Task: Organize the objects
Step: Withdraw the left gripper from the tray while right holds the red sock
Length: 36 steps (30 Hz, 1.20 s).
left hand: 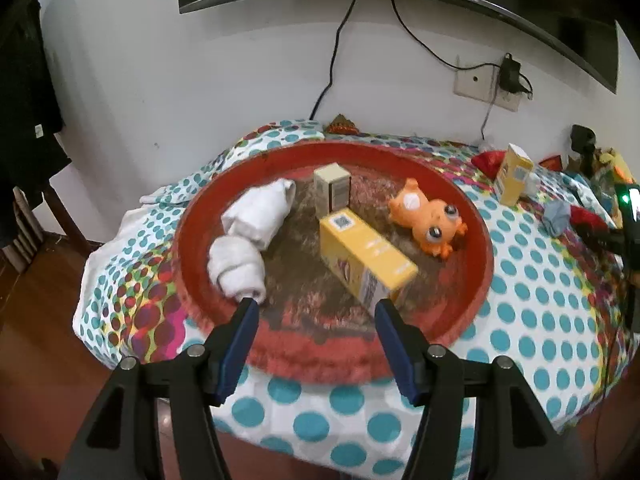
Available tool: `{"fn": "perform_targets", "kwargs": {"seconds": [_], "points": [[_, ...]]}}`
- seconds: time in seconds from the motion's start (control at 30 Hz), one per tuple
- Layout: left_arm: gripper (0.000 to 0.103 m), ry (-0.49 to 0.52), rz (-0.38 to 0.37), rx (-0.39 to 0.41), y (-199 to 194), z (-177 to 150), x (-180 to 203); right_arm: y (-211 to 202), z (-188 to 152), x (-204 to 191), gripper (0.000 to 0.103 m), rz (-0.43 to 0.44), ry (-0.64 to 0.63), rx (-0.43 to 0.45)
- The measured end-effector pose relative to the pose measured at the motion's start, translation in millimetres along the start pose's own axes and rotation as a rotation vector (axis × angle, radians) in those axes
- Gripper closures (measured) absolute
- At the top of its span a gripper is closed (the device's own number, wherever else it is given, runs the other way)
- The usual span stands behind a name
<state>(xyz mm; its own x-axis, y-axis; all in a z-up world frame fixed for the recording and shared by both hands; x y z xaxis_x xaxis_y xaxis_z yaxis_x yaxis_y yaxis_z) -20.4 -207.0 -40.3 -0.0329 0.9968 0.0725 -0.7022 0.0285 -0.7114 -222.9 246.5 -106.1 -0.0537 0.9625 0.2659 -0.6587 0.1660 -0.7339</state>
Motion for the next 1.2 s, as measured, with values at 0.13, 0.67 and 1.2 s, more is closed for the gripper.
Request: {"fn": "perform_targets", "kwargs": {"seconds": [0.13, 0.67, 1.2], "points": [[0.041, -0.059, 0.000, -0.020, -3, -12, -9, 0, 1, -3, 0.070, -0.029, -0.022, 0.006], [0.040, -0.155, -0.047, -0.050, -5, -23, -26, -42, -20, -8, 0.073, 0.082, 0.168, -0.009], [0.040, -0.166, -0.041, -0.086, 1, -29, -25, -92, -36, -71, 0.072, 0.245, 0.122, 0.028]]}}
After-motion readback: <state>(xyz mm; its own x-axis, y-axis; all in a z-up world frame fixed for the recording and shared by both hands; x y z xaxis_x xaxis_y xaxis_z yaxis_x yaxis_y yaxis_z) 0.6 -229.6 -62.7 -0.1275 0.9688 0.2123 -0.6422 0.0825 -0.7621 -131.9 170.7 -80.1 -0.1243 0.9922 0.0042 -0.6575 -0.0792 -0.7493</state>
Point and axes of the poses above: each gripper's, at about its wrist camera, not at the fingertips, and y roughly the way its jaws point, x to its right, z to its top, the point moved 7 cm from there along y, roughly the way its jaws point, and after that the axes turned 8 degrees about -z, right-handed, at the moved point
